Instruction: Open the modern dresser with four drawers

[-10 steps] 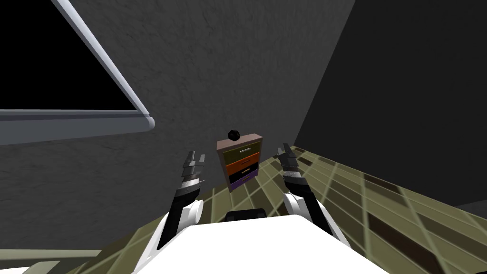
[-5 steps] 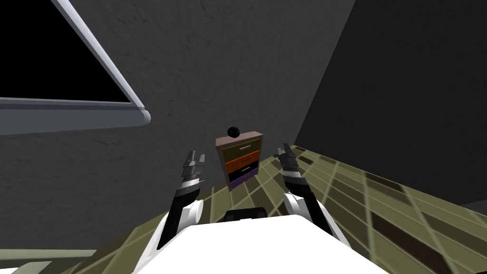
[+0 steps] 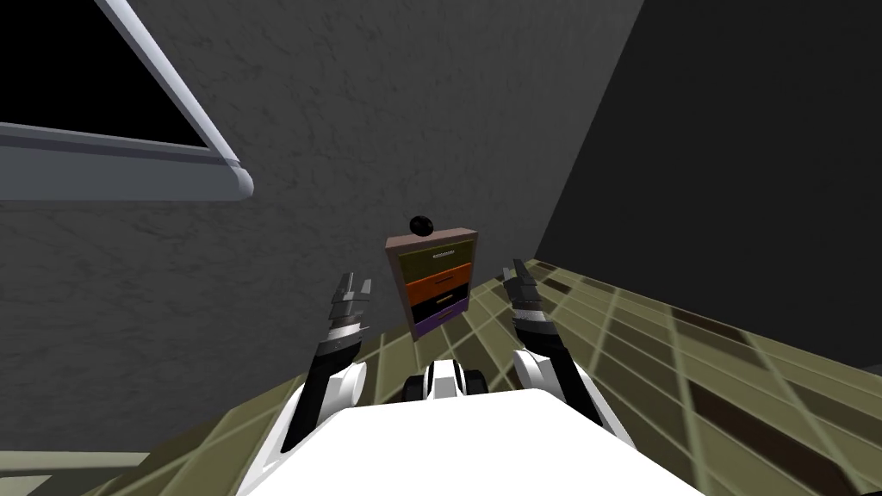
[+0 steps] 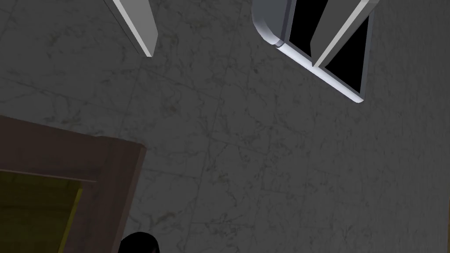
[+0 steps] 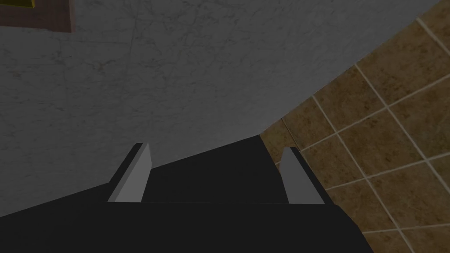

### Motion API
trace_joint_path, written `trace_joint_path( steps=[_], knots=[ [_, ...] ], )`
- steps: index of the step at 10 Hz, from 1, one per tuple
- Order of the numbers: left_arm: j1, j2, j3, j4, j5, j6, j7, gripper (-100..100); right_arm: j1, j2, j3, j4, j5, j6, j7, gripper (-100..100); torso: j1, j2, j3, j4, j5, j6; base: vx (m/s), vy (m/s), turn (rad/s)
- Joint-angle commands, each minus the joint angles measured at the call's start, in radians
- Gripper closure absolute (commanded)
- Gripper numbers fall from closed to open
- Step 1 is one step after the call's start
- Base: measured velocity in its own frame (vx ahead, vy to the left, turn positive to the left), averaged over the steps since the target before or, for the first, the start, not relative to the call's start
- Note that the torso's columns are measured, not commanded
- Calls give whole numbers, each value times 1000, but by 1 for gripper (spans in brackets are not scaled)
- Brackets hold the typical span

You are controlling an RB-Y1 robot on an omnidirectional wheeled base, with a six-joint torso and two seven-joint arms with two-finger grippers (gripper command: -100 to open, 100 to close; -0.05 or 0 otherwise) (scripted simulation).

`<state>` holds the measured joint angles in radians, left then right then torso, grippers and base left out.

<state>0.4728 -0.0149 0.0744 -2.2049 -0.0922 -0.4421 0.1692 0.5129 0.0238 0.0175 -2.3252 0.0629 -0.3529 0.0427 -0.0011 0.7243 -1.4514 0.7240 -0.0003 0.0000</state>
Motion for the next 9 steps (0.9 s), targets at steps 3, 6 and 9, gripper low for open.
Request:
trace_joint_path(
  steps=[3, 6, 9],
  knots=[
    [4, 113, 6, -4, 10, 33, 0, -100, 0, 0, 0, 0, 0, 0, 0, 0, 0, 13, -25, 14, 0, 0, 41, -54, 20],
    [10, 170, 17, -11, 27, 89, 1, -100, 0, 0, 0, 0, 0, 0, 0, 0, -1, 12, -25, 14, 0, 0, 102, -116, 52],
    [15, 182, 25, -16, 41, 134, 1, -100, 0, 0, 0, 0, 0, 0, 0, 0, 0, 15, -24, 14, 0, 0, 104, -155, 49]
  ],
)
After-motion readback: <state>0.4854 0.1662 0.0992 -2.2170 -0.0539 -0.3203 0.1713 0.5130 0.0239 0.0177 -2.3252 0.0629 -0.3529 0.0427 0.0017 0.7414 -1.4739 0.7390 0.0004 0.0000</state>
